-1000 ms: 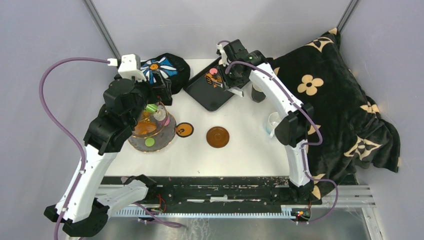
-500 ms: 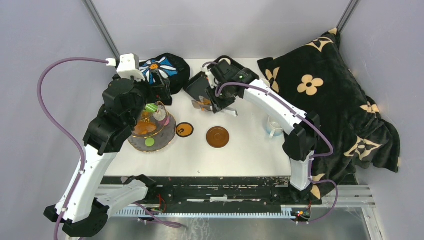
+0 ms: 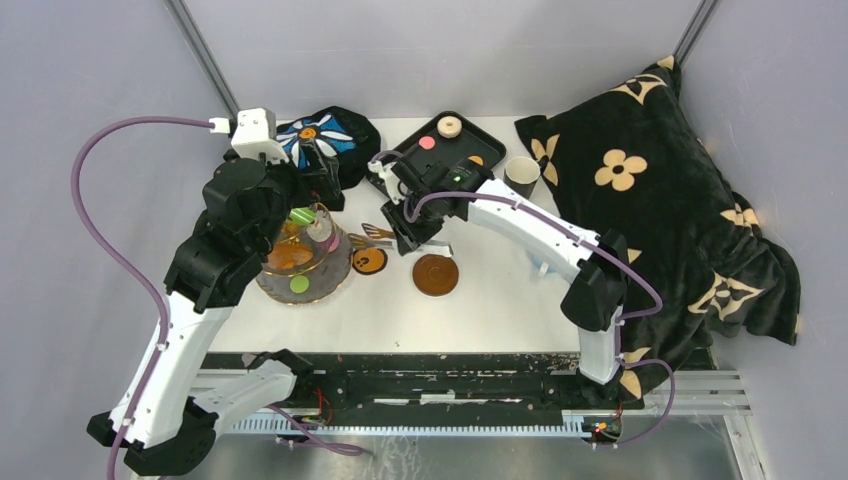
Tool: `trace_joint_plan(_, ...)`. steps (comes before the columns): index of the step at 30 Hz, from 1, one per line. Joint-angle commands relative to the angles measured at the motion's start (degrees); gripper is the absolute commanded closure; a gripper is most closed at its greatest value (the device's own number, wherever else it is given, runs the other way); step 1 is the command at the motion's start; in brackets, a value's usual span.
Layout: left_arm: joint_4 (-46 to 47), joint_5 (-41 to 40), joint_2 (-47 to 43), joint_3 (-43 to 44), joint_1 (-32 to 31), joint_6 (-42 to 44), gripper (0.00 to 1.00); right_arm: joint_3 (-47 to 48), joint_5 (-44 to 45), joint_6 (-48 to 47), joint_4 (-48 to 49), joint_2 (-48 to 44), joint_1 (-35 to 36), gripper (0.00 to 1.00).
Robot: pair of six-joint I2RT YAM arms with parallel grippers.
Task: Serve the afternoon tea
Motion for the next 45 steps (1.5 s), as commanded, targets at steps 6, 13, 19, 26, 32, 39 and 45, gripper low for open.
trace_joint_plan(6, 1.89, -1.06, -0.89, 1.33, -0.06, -0.42, 0.01, 6.34, -3.33, 1.51, 2.76, 3.08, 4.81, 0.83)
trace_joint_plan(13, 1.69, -1.65, -1.22, 1.5, -0.06, -0.16, 0.01, 11.41, -3.17, 1.19, 1.37, 7.48, 6.67, 0.83)
trace_joint_plan(19, 1.6, -1.85, -1.17, 1.42, -0.08, 0.03, 0.01, 14.08, -2.97, 1.11, 1.27, 10.04, 7.3, 0.83)
trace_joint_plan(26, 1.66, -2.08, -1.01, 1.25, -0.08, 0.27, 0.01, 15.78, -2.36, 1.11, 1.6, 13.16, 7.47, 0.83)
trace_joint_plan(32, 1.71, -2.16, -0.91, 1.24, -0.06, 0.47, 0.01, 16.08, -2.29, 1.37, 2.53, 15.62, 7.5, 0.83)
trace_joint_plan(39, 1.71, -2.41, -0.91, 1.15, -0.1, 0.64, 0.01, 16.49, -2.14, 1.45, 2.01, 17.1, 7.7, 0.58)
trace_joint_plan(45, 1.89, -2.27, -0.73, 1.08, -0.08, 0.71, 0.01, 16.75, -2.61, 1.55, 2.62, 17.03, 7.67, 0.5)
